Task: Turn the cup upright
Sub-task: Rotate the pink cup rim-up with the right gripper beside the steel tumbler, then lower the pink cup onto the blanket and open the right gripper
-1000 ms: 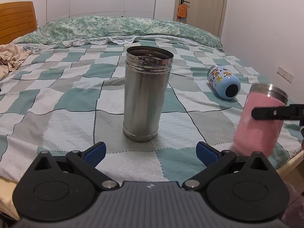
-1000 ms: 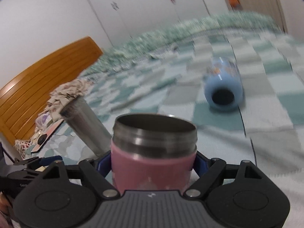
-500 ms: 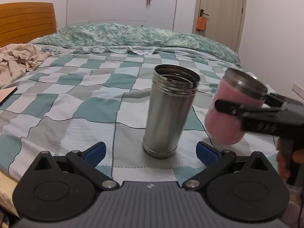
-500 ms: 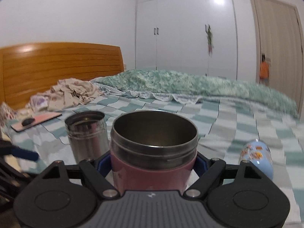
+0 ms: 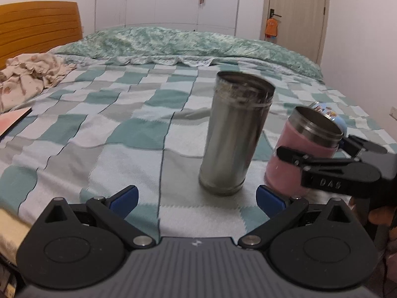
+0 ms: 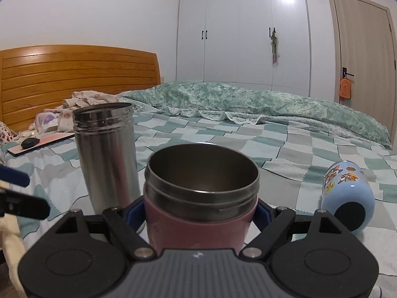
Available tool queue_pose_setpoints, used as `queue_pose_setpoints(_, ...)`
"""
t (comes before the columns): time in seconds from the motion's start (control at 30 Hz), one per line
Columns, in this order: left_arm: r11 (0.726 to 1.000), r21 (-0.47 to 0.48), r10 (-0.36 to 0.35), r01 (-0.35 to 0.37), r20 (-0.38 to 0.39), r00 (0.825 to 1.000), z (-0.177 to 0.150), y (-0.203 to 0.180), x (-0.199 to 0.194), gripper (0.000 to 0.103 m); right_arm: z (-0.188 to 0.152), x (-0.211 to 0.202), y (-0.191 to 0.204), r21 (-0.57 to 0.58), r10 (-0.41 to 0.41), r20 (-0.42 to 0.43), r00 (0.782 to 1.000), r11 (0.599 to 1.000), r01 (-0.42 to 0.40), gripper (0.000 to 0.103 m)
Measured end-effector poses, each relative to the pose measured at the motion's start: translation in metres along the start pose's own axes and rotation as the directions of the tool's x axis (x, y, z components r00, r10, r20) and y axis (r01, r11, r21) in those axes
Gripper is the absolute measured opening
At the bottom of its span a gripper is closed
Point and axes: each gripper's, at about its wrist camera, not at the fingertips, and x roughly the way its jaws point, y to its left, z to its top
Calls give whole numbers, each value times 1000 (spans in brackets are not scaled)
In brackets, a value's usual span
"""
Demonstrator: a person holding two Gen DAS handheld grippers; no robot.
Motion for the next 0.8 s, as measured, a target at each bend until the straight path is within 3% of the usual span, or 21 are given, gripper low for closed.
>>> queue_pose_setpoints(0.17,999,26,29,-29,6,1000,-6,2,-13,103,0,-29,2,-11,-35,31,999,999,35,103)
queue_pose_setpoints(0.47,999,34,15,-18,101,995,-2,-13,-50,103,-8,-100,4,-9,-61,121,991,998,62,103)
queue_pose_setpoints(0.8,995,89,-66,45,252,965,-36,-75,-93,103,-44,-207,-3,13,-197,230,953,980,200,103)
